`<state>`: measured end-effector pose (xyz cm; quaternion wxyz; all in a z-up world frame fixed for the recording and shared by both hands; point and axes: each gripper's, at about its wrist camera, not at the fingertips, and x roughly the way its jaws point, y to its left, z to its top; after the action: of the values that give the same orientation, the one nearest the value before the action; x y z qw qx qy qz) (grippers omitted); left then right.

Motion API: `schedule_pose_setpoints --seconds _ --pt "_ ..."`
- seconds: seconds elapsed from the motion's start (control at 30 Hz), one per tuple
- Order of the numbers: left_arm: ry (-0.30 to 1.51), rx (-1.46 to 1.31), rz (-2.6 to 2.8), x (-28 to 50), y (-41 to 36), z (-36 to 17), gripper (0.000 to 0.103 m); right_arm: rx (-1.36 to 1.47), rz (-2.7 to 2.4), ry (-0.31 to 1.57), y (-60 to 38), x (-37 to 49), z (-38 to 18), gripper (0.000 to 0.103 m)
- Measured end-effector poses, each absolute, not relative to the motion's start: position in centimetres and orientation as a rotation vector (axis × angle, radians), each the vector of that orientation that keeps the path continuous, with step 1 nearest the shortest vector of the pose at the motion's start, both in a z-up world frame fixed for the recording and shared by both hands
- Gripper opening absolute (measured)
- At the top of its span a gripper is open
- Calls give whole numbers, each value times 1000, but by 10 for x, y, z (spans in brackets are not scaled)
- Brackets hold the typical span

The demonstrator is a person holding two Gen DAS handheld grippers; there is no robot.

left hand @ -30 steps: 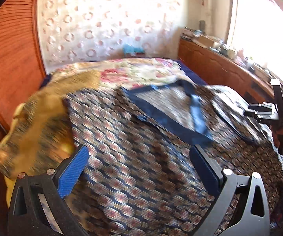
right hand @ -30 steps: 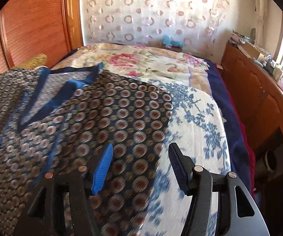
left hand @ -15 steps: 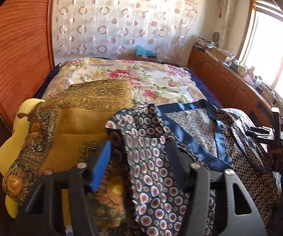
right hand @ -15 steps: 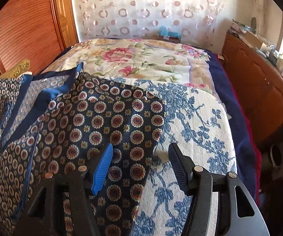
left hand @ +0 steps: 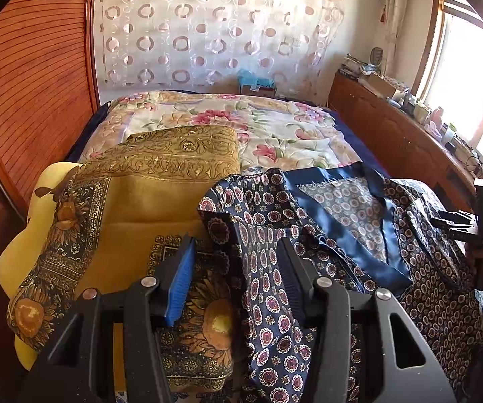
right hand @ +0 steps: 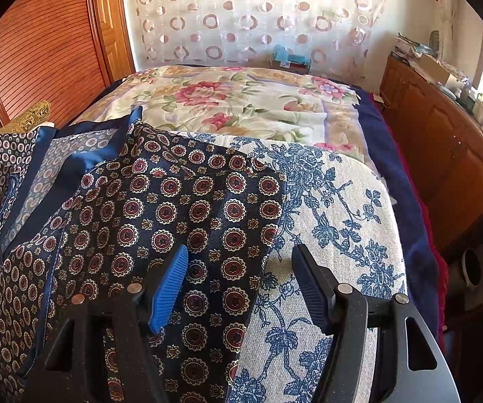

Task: Fold small clothes

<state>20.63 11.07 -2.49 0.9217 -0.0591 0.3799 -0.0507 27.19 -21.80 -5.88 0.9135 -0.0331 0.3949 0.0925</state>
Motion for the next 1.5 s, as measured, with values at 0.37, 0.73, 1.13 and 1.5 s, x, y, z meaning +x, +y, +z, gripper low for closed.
schedule_pose_setpoints --seconds 0.37,0.73,1.13,1.5 --pt "798 -64 -110 222 100 -30 35 -72 195 814 -217 272 -58 70" --pt "712 -48 -83 218 100 -5 5 -72 195 813 -218 271 -59 71" --pt "727 -49 -24 216 108 -3 15 -72 195 813 -218 272 -59 72" --pt "799 -45 -77 210 101 -23 44 -72 195 812 -218 272 -59 72"
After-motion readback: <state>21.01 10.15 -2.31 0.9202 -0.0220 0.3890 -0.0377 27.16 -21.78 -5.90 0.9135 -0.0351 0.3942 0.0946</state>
